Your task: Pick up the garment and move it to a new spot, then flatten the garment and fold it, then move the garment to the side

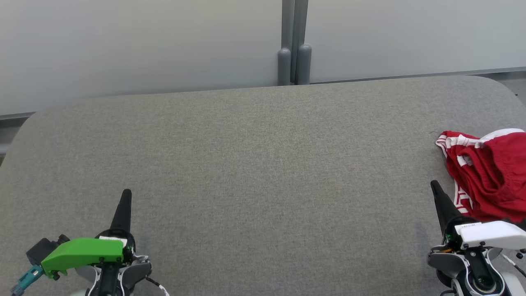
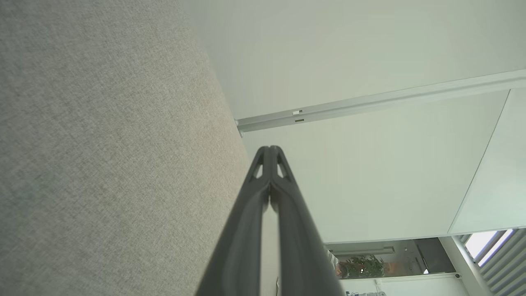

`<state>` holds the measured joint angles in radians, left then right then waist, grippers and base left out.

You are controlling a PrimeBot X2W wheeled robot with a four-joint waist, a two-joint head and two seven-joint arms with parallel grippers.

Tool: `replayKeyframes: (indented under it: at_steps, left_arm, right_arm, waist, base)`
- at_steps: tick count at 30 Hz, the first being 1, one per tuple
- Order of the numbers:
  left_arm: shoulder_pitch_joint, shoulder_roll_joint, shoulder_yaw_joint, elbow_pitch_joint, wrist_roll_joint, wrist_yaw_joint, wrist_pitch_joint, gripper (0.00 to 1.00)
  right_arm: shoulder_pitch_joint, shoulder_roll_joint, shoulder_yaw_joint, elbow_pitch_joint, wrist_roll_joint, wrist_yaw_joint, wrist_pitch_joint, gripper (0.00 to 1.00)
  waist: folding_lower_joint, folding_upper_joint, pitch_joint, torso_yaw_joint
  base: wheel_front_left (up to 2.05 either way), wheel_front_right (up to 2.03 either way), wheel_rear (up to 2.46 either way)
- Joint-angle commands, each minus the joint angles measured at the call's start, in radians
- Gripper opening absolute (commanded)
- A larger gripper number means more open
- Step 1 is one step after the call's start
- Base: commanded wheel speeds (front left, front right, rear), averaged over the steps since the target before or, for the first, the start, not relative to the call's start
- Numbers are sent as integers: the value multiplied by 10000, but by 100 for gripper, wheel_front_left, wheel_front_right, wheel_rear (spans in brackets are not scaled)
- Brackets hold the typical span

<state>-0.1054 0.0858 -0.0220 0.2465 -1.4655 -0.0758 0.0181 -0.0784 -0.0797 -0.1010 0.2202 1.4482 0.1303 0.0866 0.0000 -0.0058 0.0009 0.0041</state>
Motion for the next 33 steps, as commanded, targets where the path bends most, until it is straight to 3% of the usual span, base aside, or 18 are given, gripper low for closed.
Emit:
replayKeyframes:
  at_steps: [1,24,33]
  left_arm:
    - [-212,-10,114,-5,-253,-94,42,0]
    - [-384,-291,685,266,-1500,-563,471,0]
    - [-392,-321,727,289,-1598,-589,515,0]
  right_arm:
    - [-167,-56,-50,8,205,7,64,0]
    - [-344,-12,-366,308,1815,7,384,0]
    - [-356,16,-421,331,1878,7,435,0]
  waist:
    - [0,46,1,-2]
    - [0,57,24,-38]
    - [0,58,27,-42]
  base:
    - [0,0,0]
    - [0,0,0]
    - [0,0,0]
